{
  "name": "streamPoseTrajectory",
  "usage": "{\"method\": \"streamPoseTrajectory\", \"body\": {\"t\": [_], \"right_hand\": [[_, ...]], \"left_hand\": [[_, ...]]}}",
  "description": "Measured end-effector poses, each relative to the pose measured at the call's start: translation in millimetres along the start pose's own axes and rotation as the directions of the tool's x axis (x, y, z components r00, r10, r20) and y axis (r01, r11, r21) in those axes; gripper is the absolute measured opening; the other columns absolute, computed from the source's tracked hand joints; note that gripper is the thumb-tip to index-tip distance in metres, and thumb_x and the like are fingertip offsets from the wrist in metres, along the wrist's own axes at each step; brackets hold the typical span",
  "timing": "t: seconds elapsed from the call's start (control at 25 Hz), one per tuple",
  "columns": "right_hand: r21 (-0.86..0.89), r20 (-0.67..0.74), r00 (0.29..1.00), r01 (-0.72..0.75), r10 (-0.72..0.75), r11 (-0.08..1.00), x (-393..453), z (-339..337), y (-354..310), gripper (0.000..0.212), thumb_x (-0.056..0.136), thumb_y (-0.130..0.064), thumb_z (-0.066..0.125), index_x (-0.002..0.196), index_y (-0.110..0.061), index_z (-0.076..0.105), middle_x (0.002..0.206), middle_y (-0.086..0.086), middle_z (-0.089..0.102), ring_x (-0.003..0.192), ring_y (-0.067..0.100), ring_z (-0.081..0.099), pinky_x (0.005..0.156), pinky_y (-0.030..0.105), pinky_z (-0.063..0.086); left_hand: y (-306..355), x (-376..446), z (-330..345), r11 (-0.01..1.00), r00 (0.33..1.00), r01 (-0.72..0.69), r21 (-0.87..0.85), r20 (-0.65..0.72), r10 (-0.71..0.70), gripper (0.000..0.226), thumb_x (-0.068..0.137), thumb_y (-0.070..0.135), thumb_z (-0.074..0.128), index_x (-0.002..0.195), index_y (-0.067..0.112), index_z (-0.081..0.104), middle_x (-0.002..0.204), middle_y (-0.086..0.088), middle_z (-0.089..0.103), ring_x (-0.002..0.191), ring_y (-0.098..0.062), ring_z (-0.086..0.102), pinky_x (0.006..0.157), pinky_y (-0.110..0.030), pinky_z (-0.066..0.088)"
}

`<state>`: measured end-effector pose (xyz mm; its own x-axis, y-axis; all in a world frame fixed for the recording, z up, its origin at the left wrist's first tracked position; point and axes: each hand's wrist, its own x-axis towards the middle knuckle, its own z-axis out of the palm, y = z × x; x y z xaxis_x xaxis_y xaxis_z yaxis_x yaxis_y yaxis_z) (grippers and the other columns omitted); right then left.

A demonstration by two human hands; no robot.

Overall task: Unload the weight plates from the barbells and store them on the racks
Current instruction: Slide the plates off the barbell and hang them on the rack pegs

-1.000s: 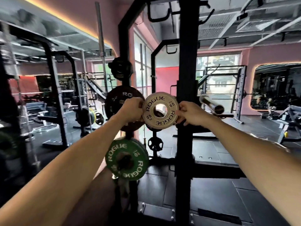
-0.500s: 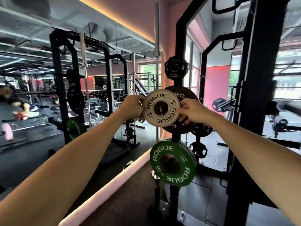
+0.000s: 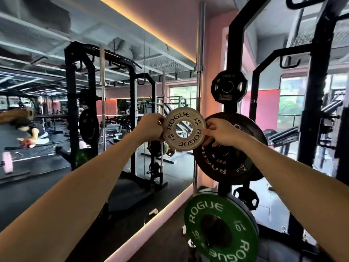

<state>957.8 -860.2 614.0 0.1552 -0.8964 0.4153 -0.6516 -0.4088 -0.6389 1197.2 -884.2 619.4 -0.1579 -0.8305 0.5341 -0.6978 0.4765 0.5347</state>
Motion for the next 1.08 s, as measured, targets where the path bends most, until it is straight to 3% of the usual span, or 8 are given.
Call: {"method": "streamPoseTrajectory", "body": {"t": [0.16, 0.48, 0.6, 0.76, 0.96, 1.08], "right_hand": [[-0.027, -0.028, 0.999, -0.040, 0.039, 0.999, 48, 1, 20, 0.005, 0.096, -0.018, 0.056, 0.092, -0.019, 0.053, 0.083, 0.003, 0.069, 0.068, 0.017, 0.070, 0.051, 0.025, 0.052], [-0.050, -0.178, 0.971, -0.171, 0.159, 0.984, 116, -22, 77, 0.008, 0.097, -0.016, 0.056, 0.090, -0.014, 0.051, 0.081, 0.011, 0.070, 0.068, 0.022, 0.069, 0.059, 0.033, 0.054], [-0.078, -0.272, 0.942, -0.223, 0.195, 0.972, 129, -42, 92, 0.011, 0.097, -0.016, 0.055, 0.103, -0.006, 0.053, 0.089, 0.017, 0.071, 0.075, 0.028, 0.070, 0.066, 0.040, 0.055], [-0.073, -0.420, 0.881, -0.272, 0.218, 0.959, 142, -71, 100, 0.019, 0.096, -0.018, 0.056, 0.107, -0.002, 0.055, 0.090, 0.020, 0.070, 0.072, 0.031, 0.068, 0.071, 0.046, 0.056], [-0.122, -0.498, 0.848, -0.273, 0.179, 0.954, 151, -103, 81, 0.010, 0.098, -0.021, 0.054, 0.094, -0.011, 0.055, 0.089, 0.017, 0.070, 0.068, 0.025, 0.067, 0.057, 0.034, 0.054], [-0.160, -0.527, 0.840, -0.248, 0.130, 0.955, 161, -123, 62, 0.012, 0.098, -0.020, 0.053, 0.090, -0.012, 0.055, 0.090, 0.019, 0.069, 0.070, 0.028, 0.066, 0.059, 0.036, 0.053]], "left_hand": [[-24, 56, 21, 0.999, 0.999, -0.047, -0.012, 0.014, 0.047, 0.031, 0.076, -0.009, 0.058, 0.105, 0.000, 0.065, 0.101, -0.018, 0.070, 0.088, -0.032, 0.069, 0.078, -0.046, 0.058], [-37, 183, 87, 0.977, 0.972, -0.195, -0.091, 0.117, 0.205, 0.033, 0.066, 0.000, 0.067, 0.099, 0.000, 0.067, 0.085, -0.020, 0.072, 0.082, -0.029, 0.070, 0.080, -0.043, 0.057], [-25, 228, 113, 0.950, 0.948, -0.286, -0.125, 0.111, 0.300, 0.022, 0.082, 0.003, 0.061, 0.104, 0.003, 0.066, 0.094, -0.016, 0.071, 0.088, -0.029, 0.068, 0.082, -0.039, 0.056], [0, 270, 136, 0.887, 0.890, -0.436, -0.148, 0.071, 0.450, 0.017, 0.085, 0.009, 0.060, 0.100, 0.005, 0.067, 0.085, -0.011, 0.072, 0.078, -0.024, 0.070, 0.076, -0.030, 0.054], [31, 304, 128, 0.822, 0.865, -0.458, -0.340, 0.043, 0.500, 0.014, 0.083, -0.001, 0.056, 0.091, 0.006, 0.064, 0.074, -0.016, 0.072, 0.065, -0.029, 0.072, 0.068, -0.038, 0.060], [47, 323, 114, 0.786, 0.843, -0.497, -0.366, 0.009, 0.537, 0.010, 0.085, 0.002, 0.057, 0.091, 0.005, 0.064, 0.076, -0.019, 0.072, 0.067, -0.030, 0.072, 0.069, -0.042, 0.060]]}}
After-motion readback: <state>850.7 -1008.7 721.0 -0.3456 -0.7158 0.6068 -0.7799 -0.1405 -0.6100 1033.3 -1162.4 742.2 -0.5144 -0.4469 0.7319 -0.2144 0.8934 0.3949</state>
